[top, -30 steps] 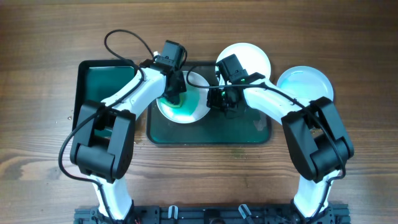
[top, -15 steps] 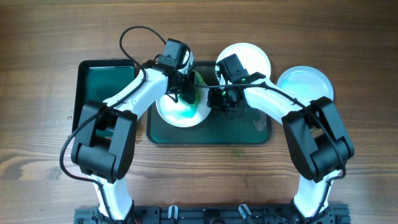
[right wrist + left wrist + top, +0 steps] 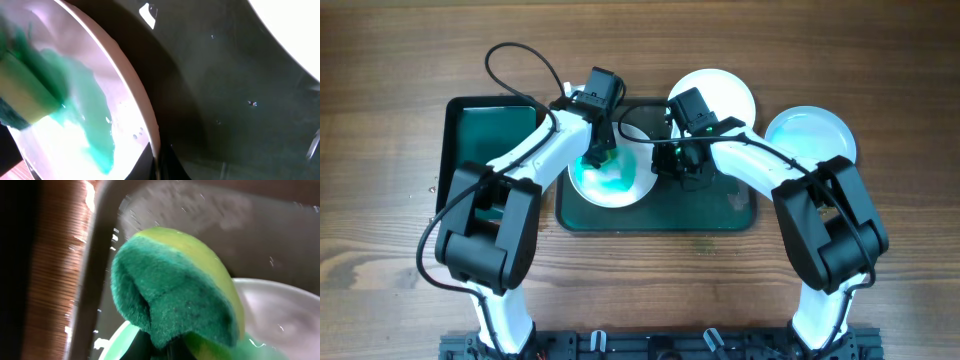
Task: Clean dirty plates on tray and stack at the side
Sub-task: 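Scrub the top plate with the sponge while right gripper holds it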
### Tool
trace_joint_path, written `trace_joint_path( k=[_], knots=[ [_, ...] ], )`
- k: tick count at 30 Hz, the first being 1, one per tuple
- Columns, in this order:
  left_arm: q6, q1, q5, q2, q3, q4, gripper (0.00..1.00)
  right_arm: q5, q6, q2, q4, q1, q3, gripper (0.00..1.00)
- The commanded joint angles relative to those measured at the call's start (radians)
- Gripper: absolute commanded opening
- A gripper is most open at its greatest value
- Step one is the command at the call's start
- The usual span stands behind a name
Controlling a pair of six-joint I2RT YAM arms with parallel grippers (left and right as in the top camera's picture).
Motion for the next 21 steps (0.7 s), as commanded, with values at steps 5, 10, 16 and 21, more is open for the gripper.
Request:
trace_joint_path(
  k=[5, 10, 16, 21],
  knots=[
    [0.261, 0.006, 0.684, 0.015, -0.002, -0.083, 0.04, -0.059, -0.035, 0.021, -0.010, -0.002, 0.012, 0.04],
    [0.254, 0.002, 0.668, 0.015, -0.002, -0.053, 0.04, -0.116, -0.039, 0.021, -0.045, -0.001, 0.012, 0.04],
    [0.247, 0.002, 0.475, 0.018, -0.002, 0.042, 0.04, -0.118, -0.048, 0.021, -0.053, 0.000, 0.012, 0.04],
    [0.167, 0.004, 0.211, 0.027, -0.002, 0.055, 0.04, -0.117, -0.056, 0.021, -0.052, 0.000, 0.012, 0.04]
  ],
)
